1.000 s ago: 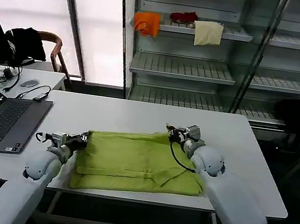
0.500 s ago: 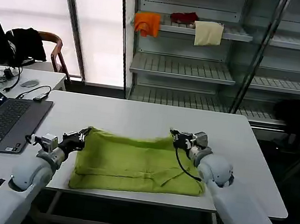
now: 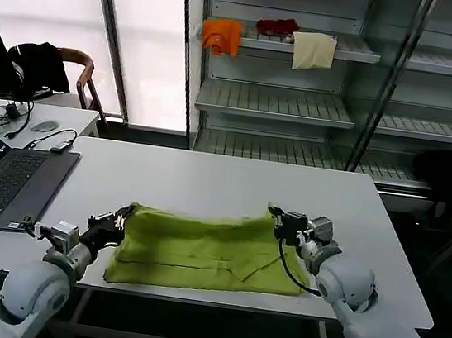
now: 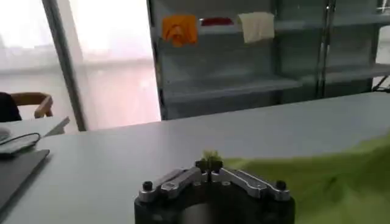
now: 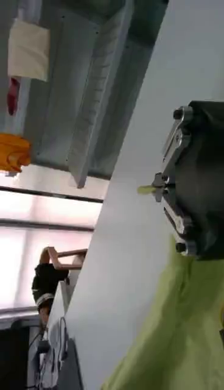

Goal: Fold and organize the clothes.

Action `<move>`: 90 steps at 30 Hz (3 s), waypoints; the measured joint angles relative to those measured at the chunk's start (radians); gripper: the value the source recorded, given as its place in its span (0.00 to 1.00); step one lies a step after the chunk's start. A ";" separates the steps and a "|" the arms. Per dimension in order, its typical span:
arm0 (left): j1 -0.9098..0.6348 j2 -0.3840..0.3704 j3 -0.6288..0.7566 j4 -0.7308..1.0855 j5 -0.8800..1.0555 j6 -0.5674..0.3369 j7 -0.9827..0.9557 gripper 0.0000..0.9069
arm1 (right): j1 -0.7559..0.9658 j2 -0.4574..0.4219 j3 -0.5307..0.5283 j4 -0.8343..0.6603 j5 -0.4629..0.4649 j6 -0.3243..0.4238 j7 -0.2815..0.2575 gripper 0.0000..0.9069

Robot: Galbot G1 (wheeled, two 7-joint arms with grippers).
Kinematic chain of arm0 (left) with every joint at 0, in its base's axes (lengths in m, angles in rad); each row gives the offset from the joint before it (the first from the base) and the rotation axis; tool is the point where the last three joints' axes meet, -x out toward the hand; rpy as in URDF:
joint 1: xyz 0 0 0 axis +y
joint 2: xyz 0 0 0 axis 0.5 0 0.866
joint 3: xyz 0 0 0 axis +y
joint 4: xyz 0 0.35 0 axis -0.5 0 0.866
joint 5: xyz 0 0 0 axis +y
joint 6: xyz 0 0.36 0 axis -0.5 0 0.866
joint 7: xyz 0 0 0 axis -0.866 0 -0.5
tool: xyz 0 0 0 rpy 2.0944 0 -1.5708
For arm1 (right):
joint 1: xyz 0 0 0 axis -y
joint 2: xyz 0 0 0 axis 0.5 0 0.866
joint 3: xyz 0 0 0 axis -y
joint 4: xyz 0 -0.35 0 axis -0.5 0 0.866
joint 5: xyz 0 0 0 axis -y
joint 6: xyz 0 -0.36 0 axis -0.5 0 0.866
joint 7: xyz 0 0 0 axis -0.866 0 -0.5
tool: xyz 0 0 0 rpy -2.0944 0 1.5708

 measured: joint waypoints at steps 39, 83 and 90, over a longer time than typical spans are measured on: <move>0.242 0.015 -0.052 -0.133 0.184 0.057 -0.061 1.00 | -0.273 -0.004 0.041 0.131 -0.083 -0.004 0.322 1.00; 0.252 -0.417 0.008 -0.071 0.137 -0.150 -0.252 1.00 | -0.707 0.056 0.420 0.186 -0.035 0.629 0.168 1.00; 0.212 -0.435 0.014 -0.025 0.097 -0.146 -0.273 0.54 | -0.714 0.065 0.422 0.180 -0.040 0.652 0.163 1.00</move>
